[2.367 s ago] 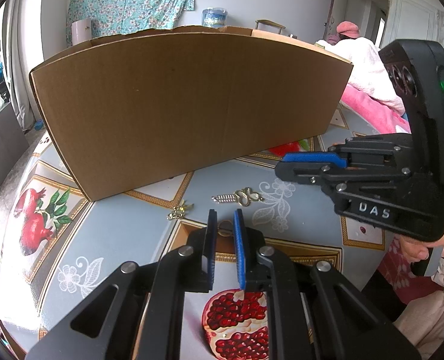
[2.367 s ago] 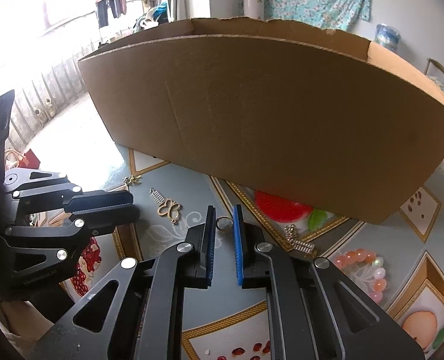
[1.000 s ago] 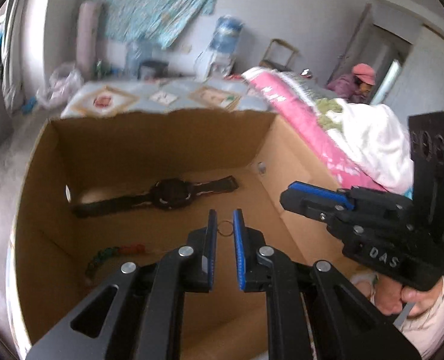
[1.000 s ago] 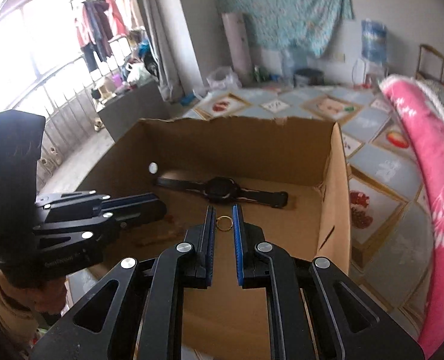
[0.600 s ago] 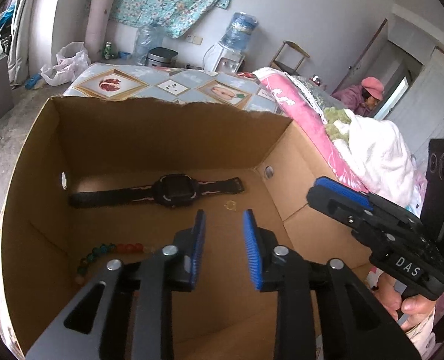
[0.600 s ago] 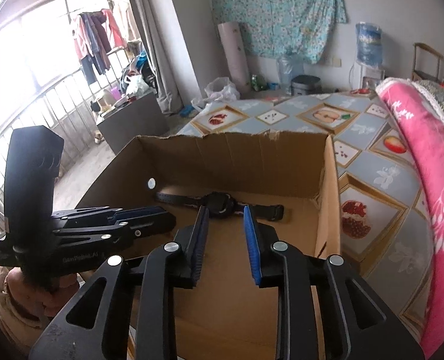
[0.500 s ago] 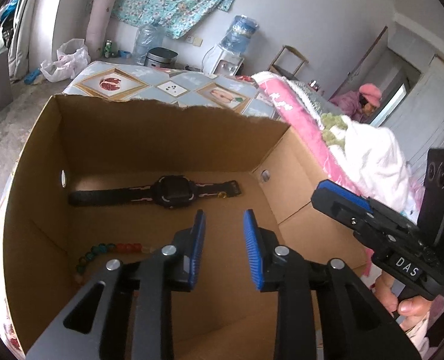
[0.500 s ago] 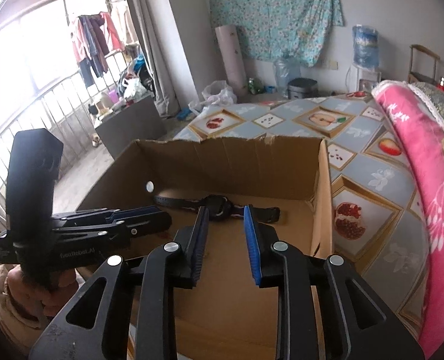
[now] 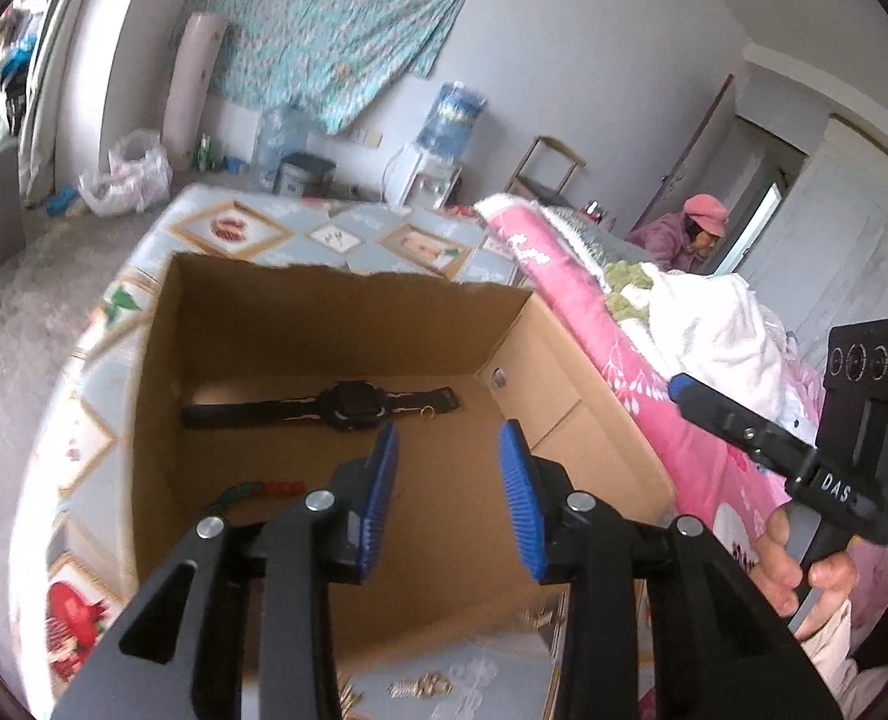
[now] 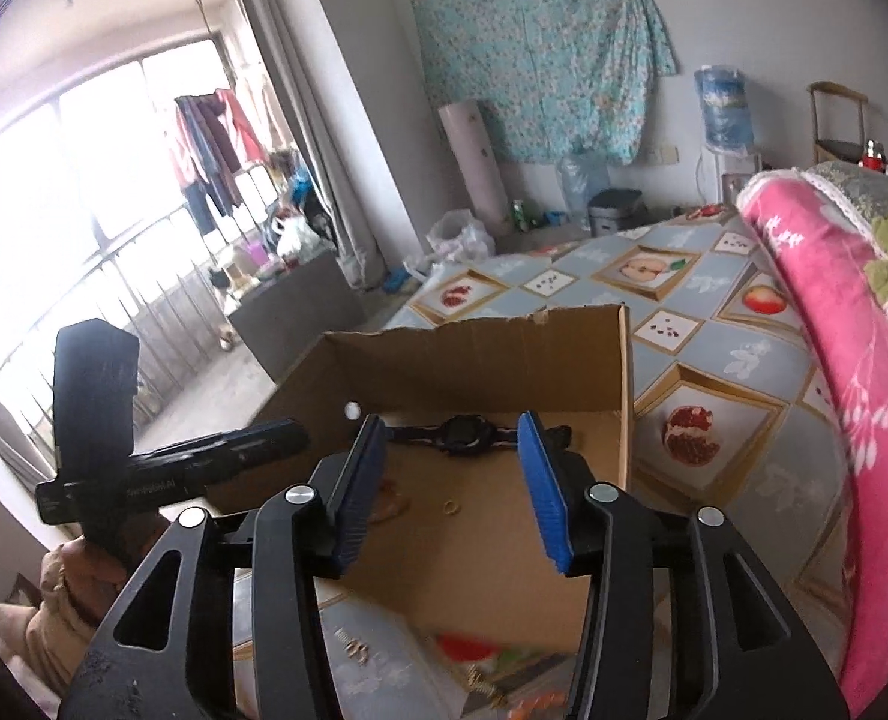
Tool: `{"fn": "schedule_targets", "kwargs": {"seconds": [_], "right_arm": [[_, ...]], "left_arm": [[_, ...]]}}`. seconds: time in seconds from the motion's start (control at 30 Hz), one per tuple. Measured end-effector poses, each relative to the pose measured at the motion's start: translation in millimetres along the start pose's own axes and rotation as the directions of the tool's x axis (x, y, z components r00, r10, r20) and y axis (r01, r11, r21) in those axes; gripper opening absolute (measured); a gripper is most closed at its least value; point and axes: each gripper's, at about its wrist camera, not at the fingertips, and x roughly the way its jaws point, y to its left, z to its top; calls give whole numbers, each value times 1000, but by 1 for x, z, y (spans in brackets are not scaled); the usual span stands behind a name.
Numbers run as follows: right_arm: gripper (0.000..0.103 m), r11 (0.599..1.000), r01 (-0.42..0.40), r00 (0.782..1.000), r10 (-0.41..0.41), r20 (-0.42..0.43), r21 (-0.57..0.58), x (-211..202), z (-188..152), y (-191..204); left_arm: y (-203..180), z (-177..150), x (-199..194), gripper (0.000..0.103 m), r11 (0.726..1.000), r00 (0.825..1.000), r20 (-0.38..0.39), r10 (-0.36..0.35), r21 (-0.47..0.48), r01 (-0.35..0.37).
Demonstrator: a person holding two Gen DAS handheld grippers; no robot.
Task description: Organize jewelry
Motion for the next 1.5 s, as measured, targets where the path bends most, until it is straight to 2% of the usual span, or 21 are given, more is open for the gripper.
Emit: {"fn": "schedule_targets", "kwargs": {"seconds": [0.13, 0.27, 0.4, 0.6, 0.7, 0.8, 0.97, 1.13, 1.5], "right_arm": [[47, 1000, -20, 1000, 20, -2, -13, -26, -29, 7], [47, 999, -41, 998, 41, -50, 17, -33, -60, 12], [47, 996, -60, 987, 70, -145, 68, -14, -94, 19], [45, 992, -53, 966, 79, -247, 112, 17, -125, 30], [40, 994, -52, 956, 78, -281, 100, 31, -132, 39], [35, 997, -43, 950, 61, -306, 66, 40, -137, 48], [28, 1000, -10, 943, 14, -331, 13, 48, -142, 53], [23, 999, 41, 940, -42, -338, -11, 50, -140, 49], [23, 989, 145, 938, -134, -321, 13, 30, -137, 16]], "left_arm": [[0, -31, -52, 35, 998, 997, 72, -3, 59, -1], [6, -69, -78, 36, 998, 998, 66, 12, 66, -16], [9, -101, -73, 36, 997, 999, 1, 52, 60, -52], [11, -136, -37, 36, 990, 986, -102, 135, 61, -129], [12, -145, -20, 36, 983, 975, -139, 173, 79, -163], [9, -150, -13, 36, 982, 974, -141, 177, 95, -164], [-3, -148, -5, 33, 985, 984, -124, 128, 133, -112], [-5, -145, 12, 27, 987, 985, -133, 106, 136, -88], [0, -150, 21, 26, 983, 981, -155, 119, 157, -95]]}}
